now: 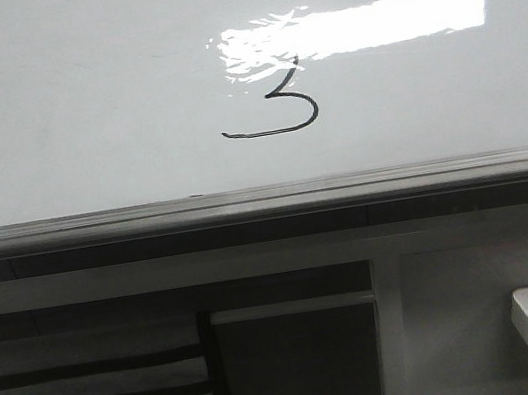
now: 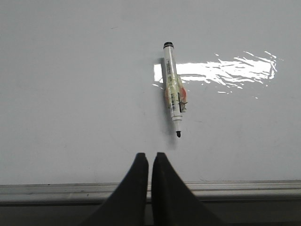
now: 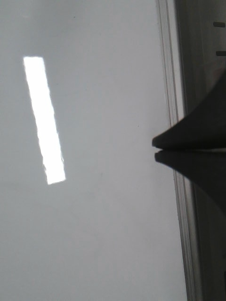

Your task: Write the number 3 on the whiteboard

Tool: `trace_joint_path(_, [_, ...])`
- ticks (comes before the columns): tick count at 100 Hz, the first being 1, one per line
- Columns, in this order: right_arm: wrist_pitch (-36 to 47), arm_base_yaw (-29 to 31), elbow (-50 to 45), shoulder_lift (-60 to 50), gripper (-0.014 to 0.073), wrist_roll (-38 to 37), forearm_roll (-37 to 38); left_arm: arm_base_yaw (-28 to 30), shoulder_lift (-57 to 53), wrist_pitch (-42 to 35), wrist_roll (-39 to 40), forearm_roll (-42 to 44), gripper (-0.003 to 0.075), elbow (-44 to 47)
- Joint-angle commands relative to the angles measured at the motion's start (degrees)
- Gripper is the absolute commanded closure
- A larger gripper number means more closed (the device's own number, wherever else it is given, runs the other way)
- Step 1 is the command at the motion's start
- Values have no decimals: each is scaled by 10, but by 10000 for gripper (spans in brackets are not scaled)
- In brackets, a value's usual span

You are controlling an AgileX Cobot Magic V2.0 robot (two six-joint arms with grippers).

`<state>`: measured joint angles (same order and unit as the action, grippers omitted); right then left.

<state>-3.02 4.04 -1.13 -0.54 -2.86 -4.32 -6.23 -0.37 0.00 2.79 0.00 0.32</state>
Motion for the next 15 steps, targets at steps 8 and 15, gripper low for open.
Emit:
trace_joint_path(8, [49,2,-12,-13,673,1,-1,1,-19,-43,4,0,739,1])
trace_joint_path(15, [49,2,-12,-13,673,1,-1,1,-19,-43,4,0,739,1])
